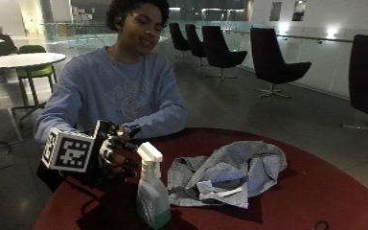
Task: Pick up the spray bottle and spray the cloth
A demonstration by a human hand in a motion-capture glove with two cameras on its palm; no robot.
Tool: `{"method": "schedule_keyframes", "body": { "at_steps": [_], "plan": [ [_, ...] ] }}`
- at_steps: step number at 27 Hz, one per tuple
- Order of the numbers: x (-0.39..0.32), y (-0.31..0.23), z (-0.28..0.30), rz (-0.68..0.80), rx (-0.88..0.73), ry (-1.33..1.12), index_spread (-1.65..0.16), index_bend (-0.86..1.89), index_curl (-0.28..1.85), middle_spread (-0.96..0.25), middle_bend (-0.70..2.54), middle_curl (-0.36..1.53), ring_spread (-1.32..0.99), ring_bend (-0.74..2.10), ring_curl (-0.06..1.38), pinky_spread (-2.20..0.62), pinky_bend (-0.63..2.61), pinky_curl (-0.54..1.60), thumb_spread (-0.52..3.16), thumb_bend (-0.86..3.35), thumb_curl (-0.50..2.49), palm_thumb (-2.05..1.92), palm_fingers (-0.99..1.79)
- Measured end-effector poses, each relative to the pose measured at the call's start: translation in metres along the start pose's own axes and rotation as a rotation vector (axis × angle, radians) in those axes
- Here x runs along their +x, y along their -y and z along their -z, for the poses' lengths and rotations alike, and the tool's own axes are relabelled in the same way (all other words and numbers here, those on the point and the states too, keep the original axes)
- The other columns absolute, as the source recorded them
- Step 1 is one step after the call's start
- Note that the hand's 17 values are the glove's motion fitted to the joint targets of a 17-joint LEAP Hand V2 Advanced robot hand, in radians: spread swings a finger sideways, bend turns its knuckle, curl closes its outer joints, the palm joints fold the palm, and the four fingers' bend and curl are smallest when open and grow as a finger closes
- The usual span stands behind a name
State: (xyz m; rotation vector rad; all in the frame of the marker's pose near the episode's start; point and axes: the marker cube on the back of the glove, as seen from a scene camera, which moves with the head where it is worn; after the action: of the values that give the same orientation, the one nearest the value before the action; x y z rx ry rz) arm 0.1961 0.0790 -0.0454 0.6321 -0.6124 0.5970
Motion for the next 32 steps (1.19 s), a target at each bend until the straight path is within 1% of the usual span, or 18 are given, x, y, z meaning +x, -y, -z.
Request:
{"method": "schedule_keyframes", "body": {
  "at_steps": [11,16,18,23,26,29,32],
  "plan": [
    [0.042,0.073,-0.012,-0.127,0.138,-0.038,-0.38,0.08,0.20,-0.01,0.31,0.42,0.03,0.39,0.33,0.21,0.34,0.35,1.02,-0.02,0.36,0.64,0.57],
    [0.053,0.095,-0.025,-0.125,0.189,0.000,-0.37,0.12,0.20,0.00,0.27,0.40,0.03,0.40,0.33,0.22,0.36,0.36,0.99,-0.02,0.36,0.66,0.56],
    [0.056,0.100,-0.030,-0.115,0.224,0.007,-0.36,0.19,0.23,-0.01,0.24,0.40,0.01,0.41,0.33,0.23,0.33,0.35,0.97,-0.01,0.36,0.69,0.64],
    [0.061,0.109,-0.037,-0.095,0.314,-0.015,-0.34,0.21,0.27,-0.02,0.20,0.38,0.00,0.39,0.32,0.24,0.30,0.34,0.93,-0.01,0.37,0.75,0.75],
    [0.063,0.114,-0.037,-0.082,0.379,-0.024,-0.33,0.20,0.29,-0.02,0.18,0.38,-0.01,0.40,0.32,0.23,0.31,0.34,0.91,0.00,0.39,0.80,0.84],
    [0.064,0.117,-0.036,-0.065,0.421,-0.020,-0.32,0.17,0.30,-0.04,0.20,0.38,-0.05,0.44,0.33,0.19,0.30,0.34,0.89,0.05,0.43,0.92,1.01],
    [0.063,0.116,-0.037,-0.046,0.426,-0.001,-0.31,0.15,0.31,-0.05,0.19,0.38,-0.06,0.47,0.34,0.17,0.30,0.34,0.83,0.06,0.46,0.98,1.04]
  ]
}}
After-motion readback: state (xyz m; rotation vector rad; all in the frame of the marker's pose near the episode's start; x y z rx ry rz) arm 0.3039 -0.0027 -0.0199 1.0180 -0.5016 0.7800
